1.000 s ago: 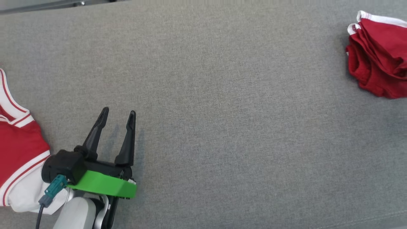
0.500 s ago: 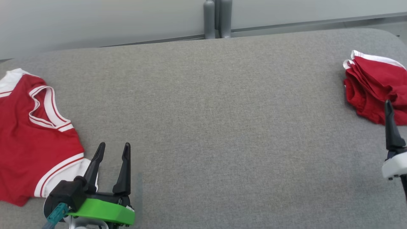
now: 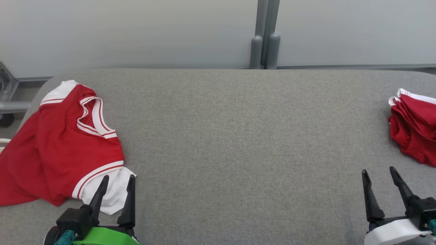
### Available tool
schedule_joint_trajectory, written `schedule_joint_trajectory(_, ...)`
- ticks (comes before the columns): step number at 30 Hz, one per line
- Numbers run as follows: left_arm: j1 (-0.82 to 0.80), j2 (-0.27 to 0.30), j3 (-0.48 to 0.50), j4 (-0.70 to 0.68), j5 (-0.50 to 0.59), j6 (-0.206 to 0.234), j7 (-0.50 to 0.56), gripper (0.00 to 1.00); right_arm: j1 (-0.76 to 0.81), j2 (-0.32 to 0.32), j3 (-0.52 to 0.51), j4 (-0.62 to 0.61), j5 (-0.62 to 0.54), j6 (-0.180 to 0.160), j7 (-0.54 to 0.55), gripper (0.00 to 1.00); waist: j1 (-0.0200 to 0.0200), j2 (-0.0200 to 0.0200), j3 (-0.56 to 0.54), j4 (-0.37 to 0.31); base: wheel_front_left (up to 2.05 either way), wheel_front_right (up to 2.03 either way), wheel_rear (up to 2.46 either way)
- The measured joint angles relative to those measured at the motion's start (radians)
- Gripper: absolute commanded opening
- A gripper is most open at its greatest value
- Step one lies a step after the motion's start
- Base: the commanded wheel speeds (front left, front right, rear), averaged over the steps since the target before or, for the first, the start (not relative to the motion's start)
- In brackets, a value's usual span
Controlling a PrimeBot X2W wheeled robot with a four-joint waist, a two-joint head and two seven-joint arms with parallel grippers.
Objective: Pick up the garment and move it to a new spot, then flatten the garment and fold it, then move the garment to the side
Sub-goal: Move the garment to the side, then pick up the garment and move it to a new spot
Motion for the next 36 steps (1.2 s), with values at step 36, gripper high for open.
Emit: schedule_joint_trajectory(36,-0.029,-0.019,0.081,0.059,0.031,-0.019,0.000,1.00,-0.042,0.085,0.119,0.029,-0.077,0.000,-0.009,1.00,0.0000,0.0000,-0.021,0.159,0.00,0.00,0.00)
